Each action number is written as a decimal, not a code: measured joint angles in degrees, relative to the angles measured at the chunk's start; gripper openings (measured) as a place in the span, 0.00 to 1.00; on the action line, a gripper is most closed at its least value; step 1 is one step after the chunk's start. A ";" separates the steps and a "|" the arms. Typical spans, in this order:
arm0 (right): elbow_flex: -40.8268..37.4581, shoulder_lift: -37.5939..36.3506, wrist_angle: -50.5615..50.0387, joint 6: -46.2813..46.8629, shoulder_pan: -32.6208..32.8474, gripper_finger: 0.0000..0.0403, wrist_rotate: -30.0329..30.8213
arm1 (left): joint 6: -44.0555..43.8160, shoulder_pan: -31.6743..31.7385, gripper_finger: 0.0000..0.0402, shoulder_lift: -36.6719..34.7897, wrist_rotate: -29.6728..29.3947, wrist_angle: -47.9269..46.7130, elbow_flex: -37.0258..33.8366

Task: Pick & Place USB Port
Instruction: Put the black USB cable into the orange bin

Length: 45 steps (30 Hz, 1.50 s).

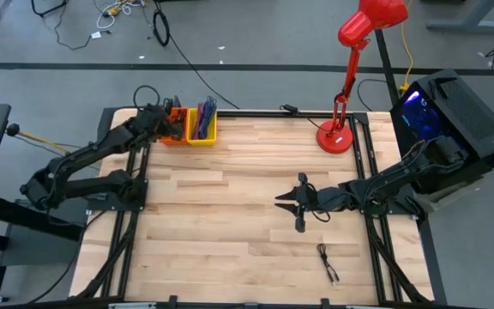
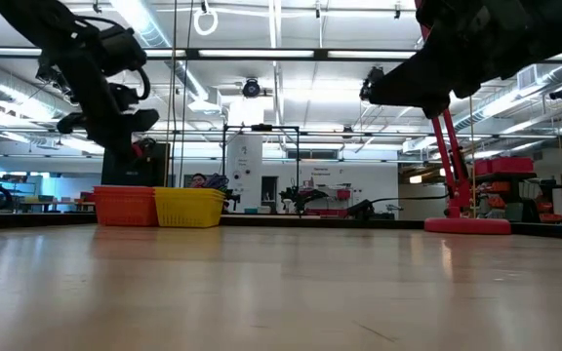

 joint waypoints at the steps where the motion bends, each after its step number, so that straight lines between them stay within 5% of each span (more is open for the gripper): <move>1: -0.11 0.00 0.29 0.00 0.00 0.23 -0.02 | 0.01 0.21 0.09 0.24 0.00 0.02 -0.18; 21: 0.02 0.00 2.70 -1.44 0.01 0.23 -4.48 | -3.08 1.01 0.12 16.20 0.59 7.02 -0.56; 28: 0.02 0.00 3.01 -1.51 0.01 0.23 -4.43 | -3.50 1.05 0.25 16.81 2.01 7.70 -0.54; 45: 0.06 0.00 3.03 -3.42 -0.05 0.23 -2.37 | -1.73 1.30 0.32 16.55 1.49 13.74 -0.54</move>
